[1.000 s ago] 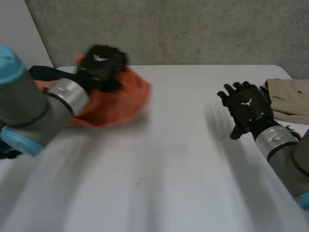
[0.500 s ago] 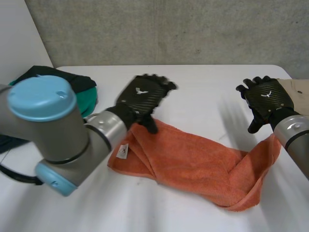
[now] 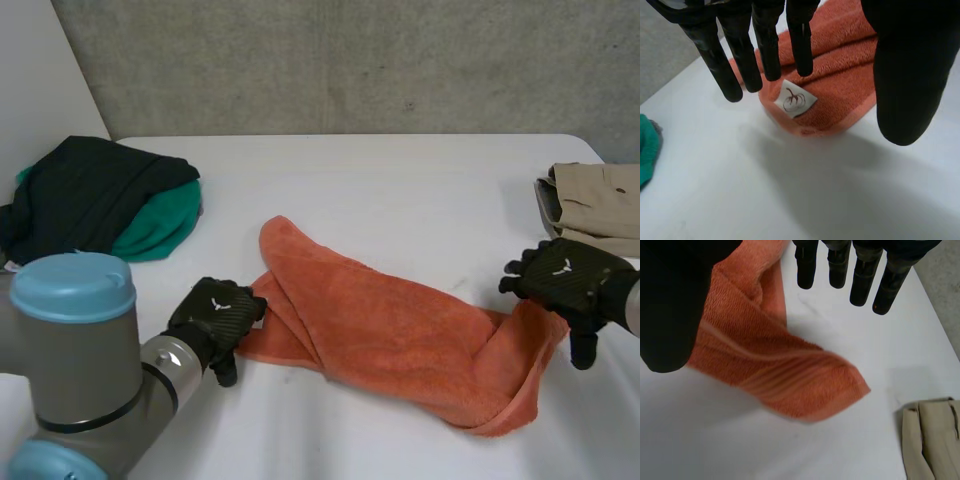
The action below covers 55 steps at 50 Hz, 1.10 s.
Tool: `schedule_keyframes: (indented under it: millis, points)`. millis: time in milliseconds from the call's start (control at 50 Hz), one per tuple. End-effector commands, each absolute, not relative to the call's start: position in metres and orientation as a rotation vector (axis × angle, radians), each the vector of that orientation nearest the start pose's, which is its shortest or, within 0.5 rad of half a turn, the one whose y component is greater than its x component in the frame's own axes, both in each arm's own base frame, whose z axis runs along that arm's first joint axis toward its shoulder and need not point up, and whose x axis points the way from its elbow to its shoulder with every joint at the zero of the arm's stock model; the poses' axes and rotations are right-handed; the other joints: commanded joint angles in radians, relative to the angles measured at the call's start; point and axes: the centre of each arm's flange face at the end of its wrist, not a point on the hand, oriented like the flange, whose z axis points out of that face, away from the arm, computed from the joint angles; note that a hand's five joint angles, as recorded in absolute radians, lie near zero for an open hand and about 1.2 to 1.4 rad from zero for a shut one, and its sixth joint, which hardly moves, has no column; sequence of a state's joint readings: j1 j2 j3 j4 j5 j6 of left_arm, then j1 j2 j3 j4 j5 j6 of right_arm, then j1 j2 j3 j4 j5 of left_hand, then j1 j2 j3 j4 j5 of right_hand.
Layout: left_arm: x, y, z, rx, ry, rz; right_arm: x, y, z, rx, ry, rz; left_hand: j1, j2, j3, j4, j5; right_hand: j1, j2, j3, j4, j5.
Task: Fold the laundry.
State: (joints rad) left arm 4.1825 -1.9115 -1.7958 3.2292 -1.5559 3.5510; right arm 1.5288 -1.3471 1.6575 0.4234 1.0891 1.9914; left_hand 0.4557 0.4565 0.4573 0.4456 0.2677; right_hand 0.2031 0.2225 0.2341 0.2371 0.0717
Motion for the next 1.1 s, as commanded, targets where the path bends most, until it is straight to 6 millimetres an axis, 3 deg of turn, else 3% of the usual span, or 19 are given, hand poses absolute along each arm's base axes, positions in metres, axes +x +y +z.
schedule_keyframes:
  millis: [20,300,340,500,560,780,900,1100]
  points:
    - [-0.278,-0.213,0.133,1.257,2.419,-1.702,0.152,-0.266,0.207,-1.730,2.303,-1.469,0.010,0.010,0.009,0.020,0.024,0.093,0.074,0.062,0.059,0.050]
    - [-0.289,-0.233,0.111,1.348,2.299,-1.693,0.137,-0.264,0.196,-1.667,2.323,-1.536,0.119,0.118,0.117,0.129,0.132,0.199,0.180,0.168,0.165,0.156]
    - [-0.290,-0.237,0.110,1.353,2.275,-1.702,0.136,-0.264,0.195,-1.660,2.327,-1.532,0.192,0.191,0.190,0.202,0.205,0.205,0.185,0.174,0.171,0.162]
    - [-0.296,-0.255,0.115,1.321,2.214,-1.783,0.134,-0.263,0.191,-1.650,2.334,-1.524,0.867,0.866,0.865,0.877,0.880,0.249,0.229,0.218,0.215,0.206]
    - [-0.298,-0.258,0.118,1.314,2.201,-1.803,0.134,-0.263,0.189,-1.652,2.333,-1.530,0.929,0.928,0.927,0.939,0.943,0.252,0.232,0.221,0.218,0.209]
    - [-0.303,-0.261,0.121,1.316,2.187,-1.830,0.133,-0.260,0.185,-1.636,2.345,-1.510,0.827,0.826,0.825,0.837,0.840,0.252,0.232,0.221,0.218,0.209]
    - [-0.304,-0.257,0.120,1.334,2.191,-1.824,0.130,-0.260,0.184,-1.617,2.363,-1.507,0.249,0.248,0.247,0.259,0.262,0.146,0.127,0.115,0.112,0.103]
    - [-0.303,-0.256,0.121,1.336,2.190,-1.825,0.124,-0.263,0.193,-1.619,2.376,-1.568,0.383,0.382,0.381,0.393,0.396,0.143,0.124,0.112,0.109,0.100]
